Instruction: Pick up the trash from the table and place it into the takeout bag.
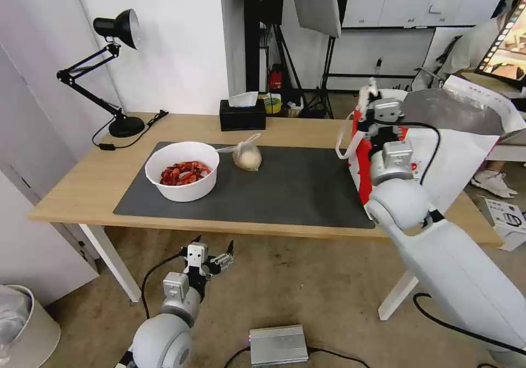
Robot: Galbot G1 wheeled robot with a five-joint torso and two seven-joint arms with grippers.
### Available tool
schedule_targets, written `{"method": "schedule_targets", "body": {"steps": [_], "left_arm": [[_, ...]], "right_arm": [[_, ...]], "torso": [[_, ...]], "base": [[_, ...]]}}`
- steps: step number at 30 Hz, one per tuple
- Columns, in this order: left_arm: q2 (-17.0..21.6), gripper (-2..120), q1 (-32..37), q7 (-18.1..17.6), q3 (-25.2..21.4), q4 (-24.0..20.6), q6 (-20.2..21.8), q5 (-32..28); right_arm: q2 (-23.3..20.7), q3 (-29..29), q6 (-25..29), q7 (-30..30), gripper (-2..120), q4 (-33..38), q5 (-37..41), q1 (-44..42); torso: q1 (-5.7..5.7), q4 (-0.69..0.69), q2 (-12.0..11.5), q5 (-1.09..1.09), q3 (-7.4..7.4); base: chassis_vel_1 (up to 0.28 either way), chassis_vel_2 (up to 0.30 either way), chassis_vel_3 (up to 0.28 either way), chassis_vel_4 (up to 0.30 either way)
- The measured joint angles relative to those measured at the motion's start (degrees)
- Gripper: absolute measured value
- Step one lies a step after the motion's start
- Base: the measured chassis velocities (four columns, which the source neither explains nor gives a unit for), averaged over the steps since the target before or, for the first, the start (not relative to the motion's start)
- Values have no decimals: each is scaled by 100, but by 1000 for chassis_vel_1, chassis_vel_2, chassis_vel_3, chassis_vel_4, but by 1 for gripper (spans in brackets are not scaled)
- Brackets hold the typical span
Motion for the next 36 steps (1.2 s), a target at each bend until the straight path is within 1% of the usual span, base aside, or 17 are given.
{"method": "schedule_targets", "body": {"steps": [2,3,6,13,19,22,23,24,25,26,27,28,29,30,32,33,36], "left_arm": [[0,100,23,0,8,-31,1,0],[0,100,23,0,8,-31,1,0],[-5,100,16,0,46,-34,2,0],[-25,100,-33,0,121,-30,15,-1],[-30,100,-50,2,129,-19,23,-13],[20,100,-53,1,104,-10,23,-34],[20,100,-53,1,104,-10,23,-34],[33,100,-54,1,98,-6,23,-39],[33,100,-54,1,98,-6,23,-39],[44,100,-58,1,96,1,23,-43],[44,100,-58,1,96,1,23,-43],[45,100,-81,1,108,14,23,-46],[44,100,-94,1,116,21,23,-47],[44,100,-94,1,116,21,23,-47],[40,100,-106,2,126,32,24,-49],[40,100,-106,2,126,32,24,-49],[33,100,-112,1,128,45,24,-50]], "right_arm": [[-97,120,-192,267,0,72,463,-65],[-97,120,-192,267,0,72,463,-65],[-191,241,-337,522,0,88,1110,-100],[-341,378,-365,582,0,83,1442,-152],[-333,383,-423,576,1,94,1610,-188],[-292,376,-428,567,16,92,1679,-182],[-292,376,-428,567,16,92,1679,-182],[-284,372,-428,564,21,91,1688,-172],[-284,372,-428,564,21,91,1688,-172],[-282,364,-428,559,29,87,1694,-158],[-282,364,-428,559,29,87,1694,-158],[-294,360,-427,553,44,85,1715,-140],[-307,359,-426,551,51,83,1736,-138],[-307,359,-426,551,51,83,1736,-138],[-321,357,-425,546,60,76,1752,-137],[-321,357,-425,546,60,76,1752,-137],[-325,354,-417,503,78,75,1771,-140]], "torso": [[0,-1,0,1,0],[0,-1,0,1,0],[0,0,0,-1,0],[0,0,0,-1,0],[0,0,0,-1,0],[0,0,0,-1,0],[0,0,0,-1,0],[0,1,1,-1,0],[0,1,1,-1,0],[0,0,0,-1,0],[0,0,0,-1,0],[0,1,0,-1,0],[0,0,0,-1,0],[0,0,0,-1,0],[0,0,0,-1,0],[0,0,0,-1,0],[0,0,1,-1,0]], "base": [[0,0,0,0],[0,0,0,0],[0,0,0,0],[0,0,0,0],[0,0,0,0],[0,0,0,0],[0,0,0,0],[0,0,0,0],[0,0,0,0],[0,0,0,0],[0,0,0,0],[0,0,0,0],[0,0,0,0],[0,0,0,0],[0,0,0,0],[0,0,0,0],[0,0,0,0]]}}
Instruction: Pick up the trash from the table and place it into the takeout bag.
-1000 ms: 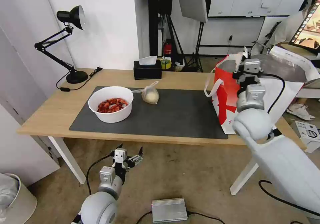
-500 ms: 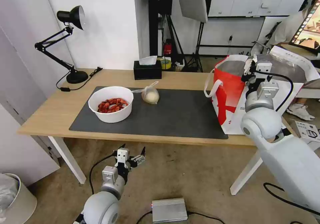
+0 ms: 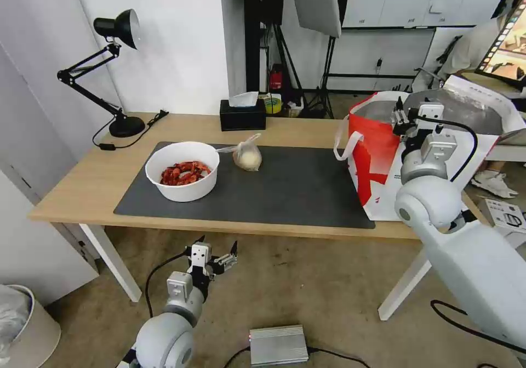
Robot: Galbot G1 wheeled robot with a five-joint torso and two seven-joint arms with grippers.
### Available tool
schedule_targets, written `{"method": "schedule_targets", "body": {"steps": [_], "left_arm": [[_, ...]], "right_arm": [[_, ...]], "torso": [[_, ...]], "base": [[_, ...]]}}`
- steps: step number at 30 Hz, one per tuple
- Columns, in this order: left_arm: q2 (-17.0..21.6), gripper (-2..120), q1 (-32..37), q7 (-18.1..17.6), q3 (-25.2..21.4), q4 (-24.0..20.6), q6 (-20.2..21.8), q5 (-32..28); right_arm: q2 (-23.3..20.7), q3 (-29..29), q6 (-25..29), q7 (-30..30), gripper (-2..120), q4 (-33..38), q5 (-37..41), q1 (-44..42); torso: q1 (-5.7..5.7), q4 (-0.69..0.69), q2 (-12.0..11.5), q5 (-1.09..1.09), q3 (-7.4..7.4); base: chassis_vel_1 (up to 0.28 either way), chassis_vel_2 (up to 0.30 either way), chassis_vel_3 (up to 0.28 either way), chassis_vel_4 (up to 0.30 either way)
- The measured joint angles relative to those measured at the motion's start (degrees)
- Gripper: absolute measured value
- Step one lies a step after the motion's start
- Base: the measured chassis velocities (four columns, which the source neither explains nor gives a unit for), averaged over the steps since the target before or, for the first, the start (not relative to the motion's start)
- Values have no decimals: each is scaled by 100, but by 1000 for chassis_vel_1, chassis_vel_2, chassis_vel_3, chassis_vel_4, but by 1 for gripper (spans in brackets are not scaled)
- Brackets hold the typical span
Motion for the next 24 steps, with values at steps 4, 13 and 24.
{"method": "schedule_targets", "body": {"steps": [4,13,24], "left_arm": [[-9,100,5,1,1,0,0,0],[-15,100,33,1,-14,-29,0,2],[-68,100,85,3,-34,-48,-3,44]], "right_arm": [[-1,0,127,-142,92,63,277,-16],[-10,2,1095,-854,100,130,511,-47],[-433,280,1324,-2717,100,1308,1462,-1202]], "torso": [[0,0,0,0,0],[0,0,0,0,0],[0,0,0,0,0]], "base": [[0,0,0,0],[0,0,0,0],[0,0,0,0]]}}
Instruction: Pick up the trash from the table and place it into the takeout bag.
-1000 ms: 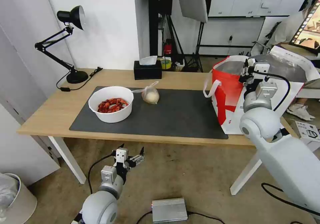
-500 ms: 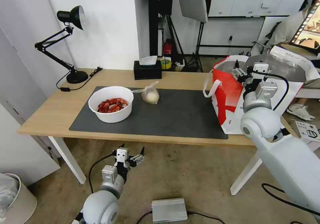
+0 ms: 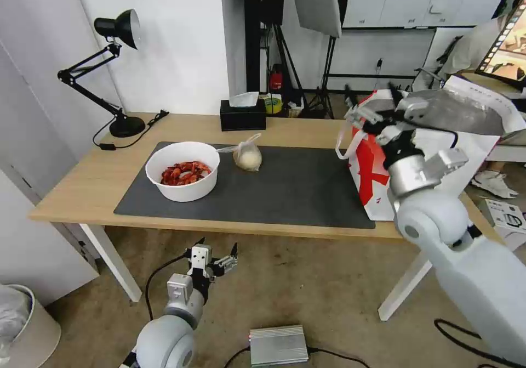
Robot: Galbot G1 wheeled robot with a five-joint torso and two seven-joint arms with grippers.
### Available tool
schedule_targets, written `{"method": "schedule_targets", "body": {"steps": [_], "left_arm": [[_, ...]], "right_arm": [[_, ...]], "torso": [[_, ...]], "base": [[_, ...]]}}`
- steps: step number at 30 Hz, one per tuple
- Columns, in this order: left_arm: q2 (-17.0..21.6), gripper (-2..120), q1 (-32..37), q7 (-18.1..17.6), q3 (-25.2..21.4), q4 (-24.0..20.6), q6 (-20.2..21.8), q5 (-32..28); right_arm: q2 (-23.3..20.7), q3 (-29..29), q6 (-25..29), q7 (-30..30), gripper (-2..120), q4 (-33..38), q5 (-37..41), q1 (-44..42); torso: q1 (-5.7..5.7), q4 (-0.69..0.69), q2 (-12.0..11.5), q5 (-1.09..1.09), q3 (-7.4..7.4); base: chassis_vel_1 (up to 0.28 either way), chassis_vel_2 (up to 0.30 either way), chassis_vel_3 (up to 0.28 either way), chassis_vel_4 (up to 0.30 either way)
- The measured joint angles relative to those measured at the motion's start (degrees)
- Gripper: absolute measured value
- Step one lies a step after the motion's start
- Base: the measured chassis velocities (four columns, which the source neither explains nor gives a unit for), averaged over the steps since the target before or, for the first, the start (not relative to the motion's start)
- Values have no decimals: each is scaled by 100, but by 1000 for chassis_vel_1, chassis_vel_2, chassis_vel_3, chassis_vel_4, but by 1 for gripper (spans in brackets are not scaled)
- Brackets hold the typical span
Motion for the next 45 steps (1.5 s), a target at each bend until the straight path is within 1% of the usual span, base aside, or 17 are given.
{"method": "schedule_targets", "body": {"steps": [1,4,5,8,9,12,13,14,16,17,20,26,27,28,31,36,45], "left_arm": [[0,100,0,0,0,0,0,0],[0,100,5,-1,-38,-23,-6,1],[0,100,5,-1,-38,-23,-6,1],[19,100,17,-1,-73,-56,-8,1],[19,100,17,-1,-73,-56,-8,1],[44,100,28,0,-102,-77,-12,-8],[44,100,28,0,-102,-77,-12,-8],[54,100,31,0,-110,-81,-16,-9],[77,100,36,1,-123,-87,-24,-11],[77,100,36,1,-123,-87,-24,-11],[111,100,48,4,-138,-118,-28,-15],[144,100,62,7,-171,-145,-29,-18],[155,100,67,9,-178,-148,-29,-18],[155,100,67,9,-178,-148,-29,-18],[174,100,68,11,-184,-153,-29,-23],[194,100,55,11,-195,-166,-29,-39],[152,100,51,11,-185,-170,-29,-44]], "right_arm": [[0,0,0,0,100,0,0,0],[-117,192,-408,-107,100,295,220,-491],[-117,192,-408,-107,100,295,220,-491],[-178,329,-749,-100,100,446,257,-939],[-178,329,-749,-100,100,446,257,-939],[-212,415,-932,0,100,601,214,-1447],[-212,415,-932,0,100,601,214,-1447],[-213,443,-931,33,100,655,121,-1683],[-213,473,-801,134,100,722,-78,-2082],[-213,473,-801,134,100,722,-78,-2082],[-229,476,-448,262,100,803,-418,-2656],[-225,499,-107,377,100,839,-744,-3098],[-222,493,90,409,100,805,-879,-3244],[-222,493,90,409,100,805,-879,-3244],[-137,388,582,520,100,704,-1204,-3597],[-41,346,872,551,100,510,-1421,-3795],[57,259,961,558,100,317,-1496,-3957]], "torso": [[0,0,0,0,0],[0,0,1,0,0],[0,0,1,0,0],[0,0,0,1,0],[0,0,0,1,0],[0,1,0,0,0],[0,1,0,0,0],[0,0,1,1,0],[-1,0,1,0,0],[-1,0,1,0,0],[0,0,1,0,0],[0,0,0,0,-1],[0,1,0,0,0],[0,1,0,0,0],[0,0,0,0,0],[0,0,0,0,0],[0,0,0,0,0]], "base": [[0,0,0,0],[0,0,0,0],[0,0,0,0],[0,0,0,0],[0,0,0,0],[0,0,0,0],[0,0,0,0],[0,0,0,0],[0,0,0,0],[0,0,0,0],[0,0,0,0],[0,0,0,0],[0,0,0,0],[0,0,0,0],[0,0,0,0],[0,0,0,0],[0,0,0,0]]}}
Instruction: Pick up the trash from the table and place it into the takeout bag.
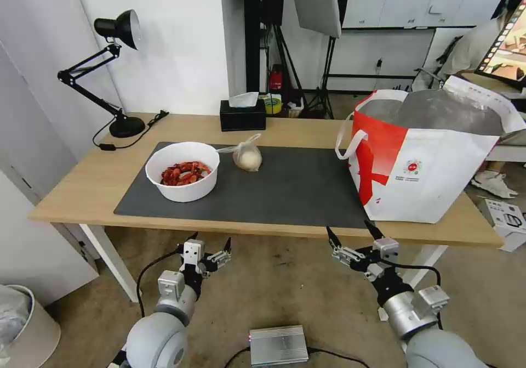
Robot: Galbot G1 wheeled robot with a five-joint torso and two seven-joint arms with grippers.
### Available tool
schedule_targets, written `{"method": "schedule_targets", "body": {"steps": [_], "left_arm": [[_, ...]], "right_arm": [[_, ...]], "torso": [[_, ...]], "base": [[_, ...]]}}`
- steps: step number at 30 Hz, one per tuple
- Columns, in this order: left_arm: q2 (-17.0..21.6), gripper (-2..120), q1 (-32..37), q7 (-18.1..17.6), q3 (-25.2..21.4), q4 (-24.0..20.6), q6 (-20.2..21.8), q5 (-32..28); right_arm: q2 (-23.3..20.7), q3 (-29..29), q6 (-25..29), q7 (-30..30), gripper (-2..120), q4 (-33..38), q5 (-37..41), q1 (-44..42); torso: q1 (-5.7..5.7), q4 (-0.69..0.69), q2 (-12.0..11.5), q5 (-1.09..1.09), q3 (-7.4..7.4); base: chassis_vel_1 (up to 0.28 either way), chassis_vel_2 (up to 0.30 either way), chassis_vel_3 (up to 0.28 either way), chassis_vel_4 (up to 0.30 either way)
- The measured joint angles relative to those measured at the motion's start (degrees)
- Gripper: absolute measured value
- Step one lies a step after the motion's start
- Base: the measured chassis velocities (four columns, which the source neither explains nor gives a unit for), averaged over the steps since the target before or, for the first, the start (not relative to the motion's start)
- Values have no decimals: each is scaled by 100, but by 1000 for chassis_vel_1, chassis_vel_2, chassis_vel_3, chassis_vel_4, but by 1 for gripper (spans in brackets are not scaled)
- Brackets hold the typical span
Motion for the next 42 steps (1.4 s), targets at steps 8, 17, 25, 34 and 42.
{"method": "schedule_targets", "body": {"steps": [8,17,25,34,42], "left_arm": [[-3,100,6,-1,-27,-13,-8,-1],[-1,100,0,-1,-26,-26,-13,-5],[28,100,-4,-3,-49,-34,-18,-16],[9,100,-23,-16,-45,-41,-21,-19],[-16,100,-34,-107,-4,3,-22,-41]], "right_arm": [[116,-104,-22,30,100,-47,-88,-124],[224,-159,-30,94,100,-64,-99,-200],[276,-266,-59,77,100,-117,-112,0],[65,-473,-278,-246,100,-169,427,1039],[-12,-1146,-287,-897,100,-934,1325,2764]], "torso": [[0,0,0,0,0],[0,0,0,0,0],[0,0,0,0,0],[0,1,0,0,0],[0,-1,0,0,1]], "base": [[0,0,0,0],[0,0,0,0],[0,0,0,0],[0,0,0,0],[0,0,0,0]]}}
